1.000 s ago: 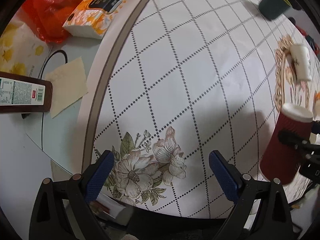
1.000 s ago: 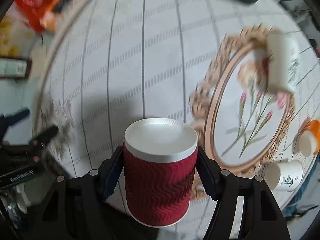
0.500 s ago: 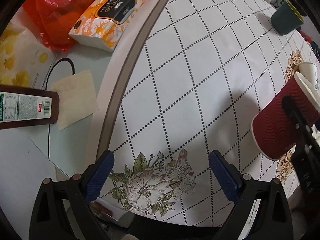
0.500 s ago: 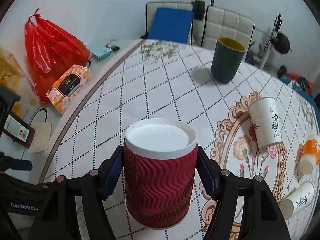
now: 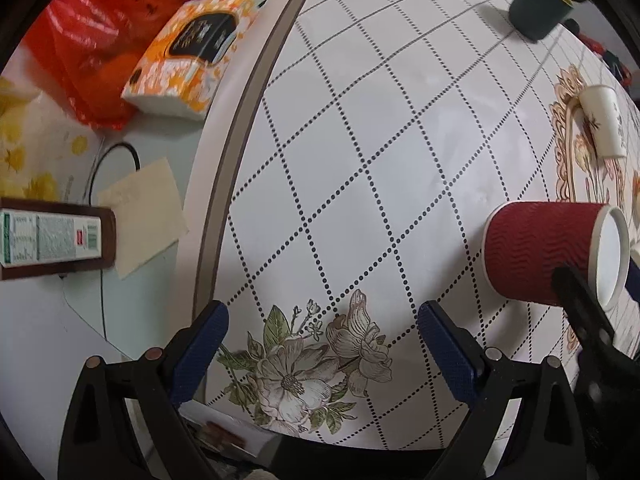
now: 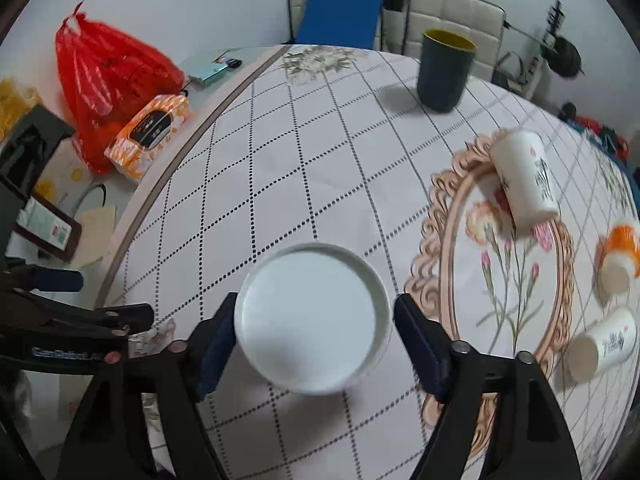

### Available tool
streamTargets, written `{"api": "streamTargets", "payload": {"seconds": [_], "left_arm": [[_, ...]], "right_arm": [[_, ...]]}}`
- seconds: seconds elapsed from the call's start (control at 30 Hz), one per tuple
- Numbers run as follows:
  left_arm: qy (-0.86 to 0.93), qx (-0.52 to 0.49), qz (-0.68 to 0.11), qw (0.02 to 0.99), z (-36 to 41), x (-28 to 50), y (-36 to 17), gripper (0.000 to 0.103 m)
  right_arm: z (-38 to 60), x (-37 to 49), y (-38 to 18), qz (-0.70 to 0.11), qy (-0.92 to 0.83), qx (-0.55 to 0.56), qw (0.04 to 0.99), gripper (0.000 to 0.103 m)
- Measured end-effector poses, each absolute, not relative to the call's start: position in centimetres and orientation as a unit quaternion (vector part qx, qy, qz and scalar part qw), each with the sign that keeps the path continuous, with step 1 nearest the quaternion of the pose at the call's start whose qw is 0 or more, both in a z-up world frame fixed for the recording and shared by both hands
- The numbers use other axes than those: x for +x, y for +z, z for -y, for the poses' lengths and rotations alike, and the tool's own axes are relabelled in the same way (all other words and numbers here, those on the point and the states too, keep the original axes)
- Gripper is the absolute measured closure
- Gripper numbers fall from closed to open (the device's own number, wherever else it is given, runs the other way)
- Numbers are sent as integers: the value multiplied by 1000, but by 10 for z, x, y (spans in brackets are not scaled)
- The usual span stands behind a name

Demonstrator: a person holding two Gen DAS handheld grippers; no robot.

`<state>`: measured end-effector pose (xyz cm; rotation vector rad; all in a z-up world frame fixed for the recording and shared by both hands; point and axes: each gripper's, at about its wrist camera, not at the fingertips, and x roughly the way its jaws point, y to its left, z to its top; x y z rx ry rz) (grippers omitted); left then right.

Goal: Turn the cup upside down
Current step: 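Lower the inverted red cup onto the tablecloth and open the right gripper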

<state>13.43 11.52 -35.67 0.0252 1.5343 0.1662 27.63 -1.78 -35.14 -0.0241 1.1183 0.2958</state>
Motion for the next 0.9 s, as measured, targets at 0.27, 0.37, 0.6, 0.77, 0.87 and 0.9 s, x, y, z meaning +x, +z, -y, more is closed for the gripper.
{"api": "streamTargets", "payload": {"seconds": [0.27,0.37,0.6,0.77,0.87,0.9], "left_arm": [[45,53,-656,751,-96,125,-318,6],[32,55,-635,770,-91,112,-290,6],[14,53,-586,808,-75,75,-226,6],[6,50,-558,828,-58,46,-181,6],[4,50,-540,840,-51,28,-155,6],[3,48,-535,843,-49,22,-147,6]], "right_arm": [[49,234,-310,-536,58,15,842,8],[63,213,-294,-544,21,21,839,8],[96,165,-249,-543,-27,36,838,8],[106,132,-205,-525,-25,34,850,8],[111,113,-175,-507,-18,32,861,8],[114,105,-162,-501,-14,33,865,8]]}}
